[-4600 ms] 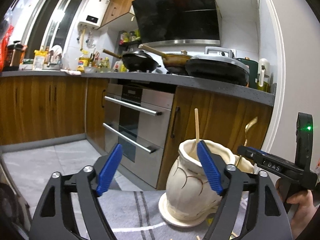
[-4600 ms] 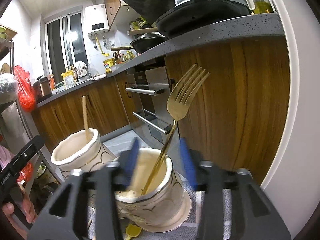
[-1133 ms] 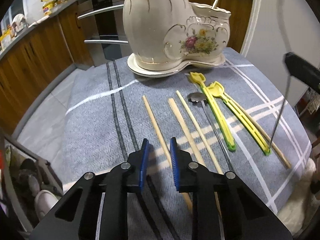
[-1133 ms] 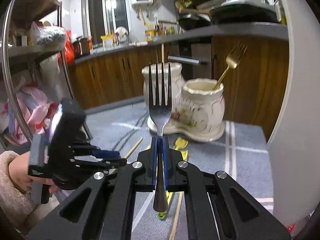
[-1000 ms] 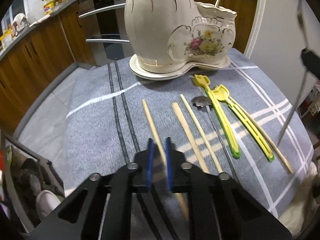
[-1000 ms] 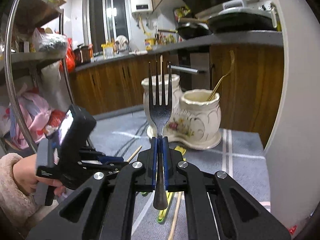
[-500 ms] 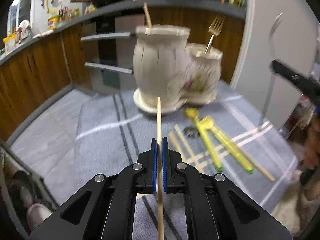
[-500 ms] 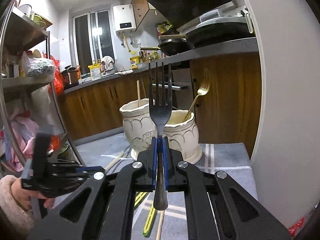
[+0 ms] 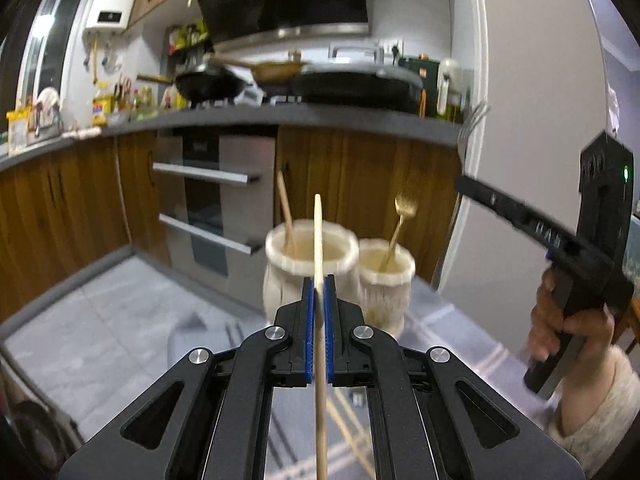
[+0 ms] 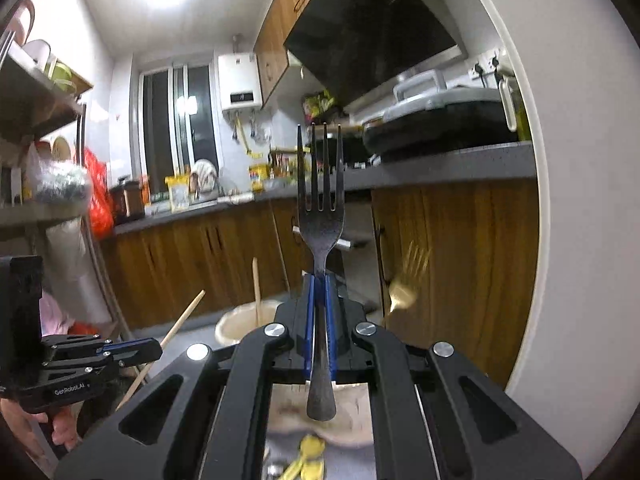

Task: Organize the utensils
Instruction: 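Carry the chopstick over the vase with left while right carries silver fork to pot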

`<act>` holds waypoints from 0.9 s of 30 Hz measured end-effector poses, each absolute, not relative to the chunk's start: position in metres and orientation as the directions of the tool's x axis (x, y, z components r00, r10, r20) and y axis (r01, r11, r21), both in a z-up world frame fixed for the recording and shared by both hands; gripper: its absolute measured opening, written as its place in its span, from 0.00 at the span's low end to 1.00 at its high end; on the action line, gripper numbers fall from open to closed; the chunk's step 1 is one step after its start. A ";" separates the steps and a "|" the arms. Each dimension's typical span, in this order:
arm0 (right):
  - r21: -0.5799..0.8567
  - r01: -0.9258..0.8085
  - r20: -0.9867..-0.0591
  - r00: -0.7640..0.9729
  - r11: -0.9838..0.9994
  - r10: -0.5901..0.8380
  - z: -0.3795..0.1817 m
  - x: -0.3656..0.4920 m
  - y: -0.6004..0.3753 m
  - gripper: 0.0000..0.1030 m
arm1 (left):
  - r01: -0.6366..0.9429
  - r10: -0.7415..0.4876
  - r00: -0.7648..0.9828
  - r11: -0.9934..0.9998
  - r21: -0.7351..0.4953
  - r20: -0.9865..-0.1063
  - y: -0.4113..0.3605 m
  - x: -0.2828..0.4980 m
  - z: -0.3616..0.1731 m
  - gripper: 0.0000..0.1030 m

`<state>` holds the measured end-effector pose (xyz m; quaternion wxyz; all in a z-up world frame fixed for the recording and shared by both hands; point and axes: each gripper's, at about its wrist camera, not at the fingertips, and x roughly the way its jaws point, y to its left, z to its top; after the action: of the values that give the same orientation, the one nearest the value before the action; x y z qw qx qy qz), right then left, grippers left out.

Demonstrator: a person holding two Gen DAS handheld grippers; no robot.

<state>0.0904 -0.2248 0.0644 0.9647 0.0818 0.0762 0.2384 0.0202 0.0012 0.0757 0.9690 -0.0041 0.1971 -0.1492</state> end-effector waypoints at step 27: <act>0.261 -0.402 -0.163 0.877 0.877 0.451 0.019 0.139 -0.218 0.05 | 0.139 -0.146 0.985 0.987 -0.081 -0.097 -0.029 0.131 0.100 0.05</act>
<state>0.1394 -0.2184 0.0189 0.9626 0.1102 0.1101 0.2217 0.1305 -0.0293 0.0995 0.9954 -0.0368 0.0511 -0.0716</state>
